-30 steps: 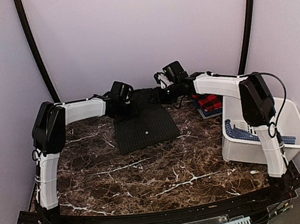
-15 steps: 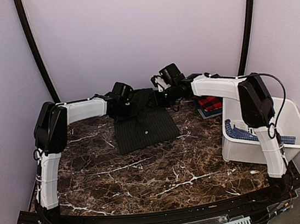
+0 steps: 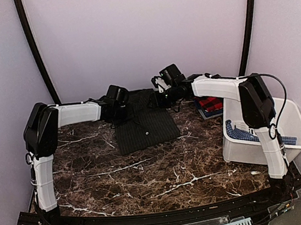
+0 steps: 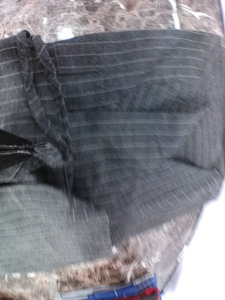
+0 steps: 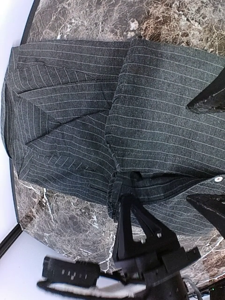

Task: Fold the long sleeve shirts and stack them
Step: Smooth out the 2/3-rectangle-folded shirt at the center of the board.

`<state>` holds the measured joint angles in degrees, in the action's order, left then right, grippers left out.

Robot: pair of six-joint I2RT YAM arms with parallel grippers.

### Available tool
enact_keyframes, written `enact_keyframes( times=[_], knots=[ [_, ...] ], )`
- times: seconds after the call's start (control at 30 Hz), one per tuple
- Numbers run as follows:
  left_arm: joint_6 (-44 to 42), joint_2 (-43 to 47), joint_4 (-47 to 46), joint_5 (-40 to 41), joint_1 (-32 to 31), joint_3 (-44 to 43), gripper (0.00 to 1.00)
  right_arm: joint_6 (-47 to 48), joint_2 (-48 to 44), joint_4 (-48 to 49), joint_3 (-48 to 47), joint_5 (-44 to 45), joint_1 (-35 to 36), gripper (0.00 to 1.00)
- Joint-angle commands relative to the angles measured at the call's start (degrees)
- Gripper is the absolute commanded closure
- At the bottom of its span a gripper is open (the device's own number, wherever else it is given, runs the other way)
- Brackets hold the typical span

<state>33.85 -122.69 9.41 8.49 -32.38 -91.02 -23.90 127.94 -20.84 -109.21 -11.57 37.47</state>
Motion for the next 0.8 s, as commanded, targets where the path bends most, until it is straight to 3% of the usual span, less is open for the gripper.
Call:
enact_keyframes(
  times=[0.0,0.2,0.4,0.77],
  knots=[
    [0.28,4.55,-7.46,-3.11,-0.30,1.98,1.00,0.93,0.02,0.11,0.93,1.49,0.40,0.45],
    [-0.54,2.80,-12.77,-8.06,-0.31,2.21,1.00,1.04,-1.41,0.23,2.16,2.92,0.39,0.45],
    [-1.28,-1.88,-16.44,-14.95,-0.27,0.14,0.78,1.13,-3.08,0.01,3.49,4.04,0.38,0.45],
    [-0.39,-3.39,-18.97,-20.16,2.02,-2.54,0.57,1.87,-6.98,-0.57,7.29,5.44,0.37,0.45]
  ],
)
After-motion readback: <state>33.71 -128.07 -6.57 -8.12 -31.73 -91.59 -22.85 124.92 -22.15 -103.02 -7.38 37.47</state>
